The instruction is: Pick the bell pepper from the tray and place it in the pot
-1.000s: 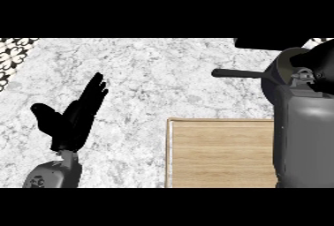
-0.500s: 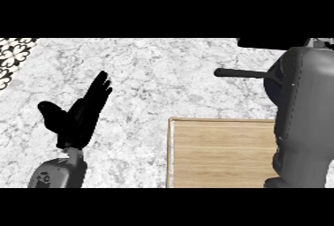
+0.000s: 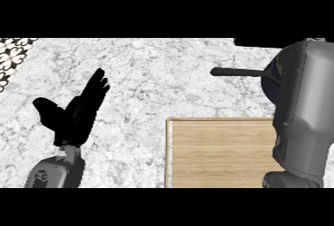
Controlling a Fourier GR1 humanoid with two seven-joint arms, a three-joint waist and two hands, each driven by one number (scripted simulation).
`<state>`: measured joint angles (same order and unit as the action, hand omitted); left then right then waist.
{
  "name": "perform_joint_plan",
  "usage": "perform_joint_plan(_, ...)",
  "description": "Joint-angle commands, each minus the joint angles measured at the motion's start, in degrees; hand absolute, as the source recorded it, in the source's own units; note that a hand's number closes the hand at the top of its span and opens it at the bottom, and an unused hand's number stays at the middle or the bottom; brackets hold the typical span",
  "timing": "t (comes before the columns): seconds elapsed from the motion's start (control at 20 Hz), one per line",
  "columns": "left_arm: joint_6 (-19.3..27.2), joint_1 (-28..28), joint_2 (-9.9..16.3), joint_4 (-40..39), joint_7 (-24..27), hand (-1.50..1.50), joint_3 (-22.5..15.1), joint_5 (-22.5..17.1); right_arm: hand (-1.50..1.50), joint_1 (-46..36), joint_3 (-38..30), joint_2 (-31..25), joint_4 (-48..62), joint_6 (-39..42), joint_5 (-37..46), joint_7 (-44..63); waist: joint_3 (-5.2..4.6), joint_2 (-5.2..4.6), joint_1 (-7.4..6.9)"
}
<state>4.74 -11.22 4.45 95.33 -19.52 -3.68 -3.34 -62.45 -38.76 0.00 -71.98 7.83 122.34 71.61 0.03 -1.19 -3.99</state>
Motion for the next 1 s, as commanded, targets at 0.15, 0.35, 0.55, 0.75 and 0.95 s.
perform_joint_plan(0.15,0.12,0.00,-0.80,-1.08,0.48,0.00,-0.40,0.08,-1.50,0.03,-8.76,0.00,-0.14,-14.44,-7.56,13.63,0.12,-0.27,-0.19)
perform_joint_plan(0.35,0.47,-0.37,-0.79,-0.31,0.86,0.00,-0.49,0.61,-1.50,0.52,-10.68,0.00,-1.04,-22.82,-11.84,11.68,0.13,-0.25,-0.78)
perform_joint_plan(0.55,-1.14,-0.13,0.35,-0.47,0.04,0.00,0.16,-0.67,-1.50,1.65,-7.93,0.00,-3.82,-31.03,-8.44,8.21,-0.01,-0.21,-0.81)
perform_joint_plan(0.75,-0.53,0.11,0.53,-0.11,-0.34,0.00,0.38,-0.13,-1.50,3.91,-5.95,0.00,-8.59,-37.11,-0.87,6.44,-0.05,0.15,0.33)
perform_joint_plan(0.95,-0.07,0.05,-0.52,-1.22,0.49,0.00,-0.55,0.60,-1.50,4.85,-3.31,0.00,-11.68,-38.97,4.53,9.80,-0.12,0.16,0.05)
